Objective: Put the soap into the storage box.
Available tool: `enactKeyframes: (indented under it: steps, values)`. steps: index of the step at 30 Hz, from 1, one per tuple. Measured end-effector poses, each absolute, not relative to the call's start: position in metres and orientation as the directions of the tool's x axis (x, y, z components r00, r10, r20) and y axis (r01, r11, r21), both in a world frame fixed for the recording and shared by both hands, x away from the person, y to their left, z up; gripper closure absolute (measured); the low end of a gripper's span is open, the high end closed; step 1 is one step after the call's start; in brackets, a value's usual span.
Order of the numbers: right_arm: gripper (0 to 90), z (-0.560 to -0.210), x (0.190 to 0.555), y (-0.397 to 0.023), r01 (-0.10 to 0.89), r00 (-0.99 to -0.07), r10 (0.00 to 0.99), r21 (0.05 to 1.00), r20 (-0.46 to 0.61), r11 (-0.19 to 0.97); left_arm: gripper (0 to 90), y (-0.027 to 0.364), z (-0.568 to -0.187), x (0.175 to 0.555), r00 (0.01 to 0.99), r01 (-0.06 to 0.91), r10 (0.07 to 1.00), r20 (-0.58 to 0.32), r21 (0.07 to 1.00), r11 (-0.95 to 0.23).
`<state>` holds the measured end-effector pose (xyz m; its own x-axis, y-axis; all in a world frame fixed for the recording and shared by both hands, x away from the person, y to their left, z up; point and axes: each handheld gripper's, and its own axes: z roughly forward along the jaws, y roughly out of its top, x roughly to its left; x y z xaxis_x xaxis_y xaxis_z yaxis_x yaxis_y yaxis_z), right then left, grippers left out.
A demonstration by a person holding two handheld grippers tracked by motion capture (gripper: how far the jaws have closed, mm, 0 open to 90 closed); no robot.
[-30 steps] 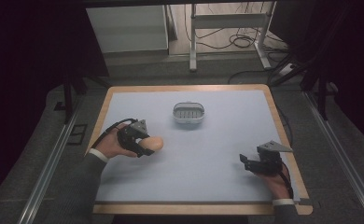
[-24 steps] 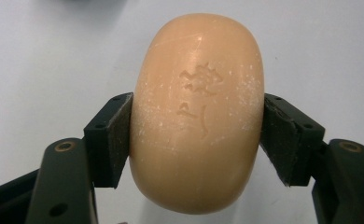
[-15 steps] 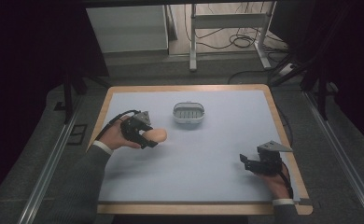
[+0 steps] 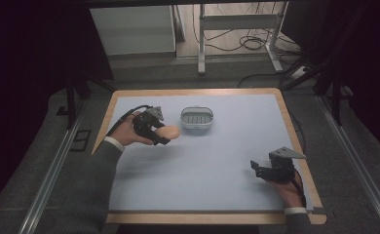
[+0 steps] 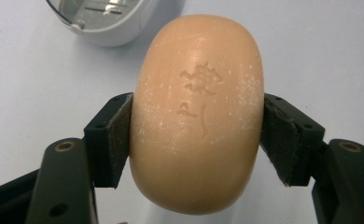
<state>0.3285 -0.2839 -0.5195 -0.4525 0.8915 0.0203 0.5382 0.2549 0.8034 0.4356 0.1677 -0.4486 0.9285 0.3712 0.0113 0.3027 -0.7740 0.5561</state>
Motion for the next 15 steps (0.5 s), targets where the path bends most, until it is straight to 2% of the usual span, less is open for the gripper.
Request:
enactKeyframes:
  steps: [15]
  values:
    - [18.5, -0.519, 0.329, -0.286, 0.535, -0.442, 0.897, 0.808, 0.019, 0.246, 31.8, 0.139, -0.435, 0.460, 0.939, 0.268, 0.343, 0.030, 0.561, -0.783]
